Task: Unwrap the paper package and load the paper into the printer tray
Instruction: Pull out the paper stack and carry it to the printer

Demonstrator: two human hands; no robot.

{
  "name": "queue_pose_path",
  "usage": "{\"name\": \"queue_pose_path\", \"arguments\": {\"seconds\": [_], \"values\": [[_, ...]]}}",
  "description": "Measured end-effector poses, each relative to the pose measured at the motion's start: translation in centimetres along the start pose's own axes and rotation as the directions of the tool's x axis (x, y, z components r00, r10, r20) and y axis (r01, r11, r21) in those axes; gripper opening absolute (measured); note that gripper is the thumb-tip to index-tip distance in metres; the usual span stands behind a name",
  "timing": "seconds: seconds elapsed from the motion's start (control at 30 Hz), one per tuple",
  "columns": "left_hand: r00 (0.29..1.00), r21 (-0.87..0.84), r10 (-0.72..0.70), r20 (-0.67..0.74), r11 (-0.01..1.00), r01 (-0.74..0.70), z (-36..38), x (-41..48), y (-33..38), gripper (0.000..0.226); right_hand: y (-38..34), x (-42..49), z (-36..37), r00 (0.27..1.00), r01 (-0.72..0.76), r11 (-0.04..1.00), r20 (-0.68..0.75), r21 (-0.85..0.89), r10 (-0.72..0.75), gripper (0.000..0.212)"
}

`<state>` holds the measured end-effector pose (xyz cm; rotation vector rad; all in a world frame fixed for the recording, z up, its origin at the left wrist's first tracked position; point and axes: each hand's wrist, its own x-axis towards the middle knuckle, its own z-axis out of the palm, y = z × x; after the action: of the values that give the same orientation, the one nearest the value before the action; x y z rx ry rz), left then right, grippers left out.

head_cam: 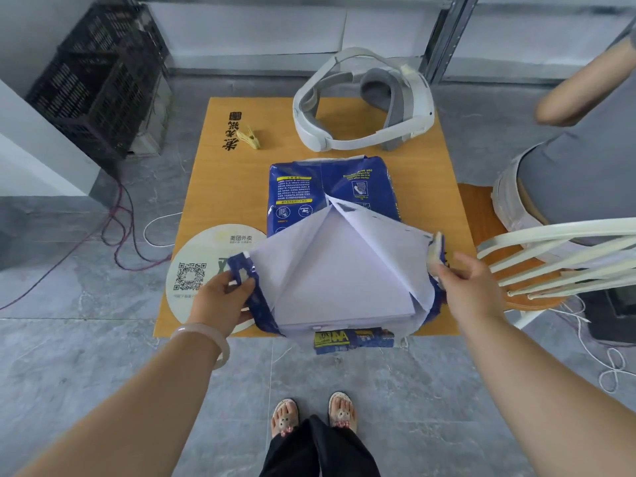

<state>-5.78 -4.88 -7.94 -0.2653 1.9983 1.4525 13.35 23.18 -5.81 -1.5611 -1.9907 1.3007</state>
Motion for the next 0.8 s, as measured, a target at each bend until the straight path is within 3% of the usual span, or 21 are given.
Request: {"name": "queue_pose_path", "arguments": {"seconds": [0.03, 0.1, 0.17, 0.2, 0.27, 0.33, 0.4, 0.43, 0.47, 0.57, 0.63, 0.73, 0.8], "values": [[1.0, 0.0, 0.019, -0.002, 1.0, -0.019, 0.4, -0.2, 0.1, 0.034, 0.1, 0.0, 0.3, 1.0, -0.016, 1.0, 0.003, 0.007, 0.016, 0.051], [0.984, 0.136, 0.173, -0.042, 0.977, -0.166, 1.2, -1.3, 0.7, 0.059, -0.1, -0.7, 0.7, 0.996, 0.089, 0.994, 0.013, -0.065, -0.089, 0.067], [0.873, 0.426, 0.487, -0.032, 0.797, -0.429, 1.8, -2.6, 1.3, 0.067, -0.6, -1.5, 0.8, 0.939, 0.339, 0.908, 0.032, -0.247, -0.342, 0.069], [0.761, 0.561, 0.648, 0.019, 0.624, -0.545, 2.0, -3.4, 1.8, 0.066, -1.1, -2.0, 0.7, 0.866, 0.484, 0.8, 0.06, -0.355, -0.497, 0.067], [0.528, 0.705, 0.834, 0.158, 0.279, -0.652, 2.6, -4.9, 2.9, 0.065, -2.0, -3.0, 0.5, 0.645, 0.709, 0.512, 0.153, -0.484, -0.749, 0.061], [0.359, 0.706, 0.876, 0.323, 0.03, -0.708, 3.7, -6.2, 3.7, 0.061, -2.7, -4.4, 0.5, 0.439, 0.844, 0.281, 0.289, -0.456, -0.851, 0.054], [0.271, 0.626, 0.805, 0.528, -0.153, -0.764, 4.8, -7.2, 3.6, 0.052, -2.8, -5.9, 1.0, 0.293, 0.92, 0.119, 0.454, -0.374, -0.842, 0.051], [0.279, 0.592, 0.741, 0.61, -0.192, -0.783, 5.2, -7.6, 3.3, 0.047, -2.6, -6.5, 1.4, 0.259, 0.933, 0.067, 0.533, -0.352, -0.805, 0.05], [0.322, 0.579, 0.675, 0.664, -0.191, -0.792, 5.5, -7.9, 3.0, 0.044, -2.1, -6.8, 1.8, 0.27, 0.931, 0.046, 0.598, -0.362, -0.755, 0.05], [0.466, 0.645, 0.574, 0.674, -0.15, -0.749, 5.1, -7.5, 2.2, 0.036, -0.7, -6.7, 2.5, 0.474, 0.857, 0.139, 0.65, -0.497, -0.594, 0.056], [0.506, 0.695, 0.556, 0.659, -0.195, -0.692, 4.5, -6.7, 2.2, 0.035, -0.1, -6.2, 2.5, 0.548, 0.825, 0.211, 0.652, -0.523, -0.524, 0.055], [0.562, 0.758, 0.526, 0.639, -0.305, -0.576, 3.6, -5.6, 2.4, 0.038, 0.6, -5.3, 2.2, 0.563, 0.822, 0.229, 0.682, -0.522, -0.467, 0.06], [0.614, 0.793, 0.507, 0.605, -0.32, -0.518, 2.9, -4.9, 2.5, 0.049, 0.8, -4.7, 2.1, 0.586, 0.808, 0.247, 0.68, -0.535, -0.441, 0.062]]}}
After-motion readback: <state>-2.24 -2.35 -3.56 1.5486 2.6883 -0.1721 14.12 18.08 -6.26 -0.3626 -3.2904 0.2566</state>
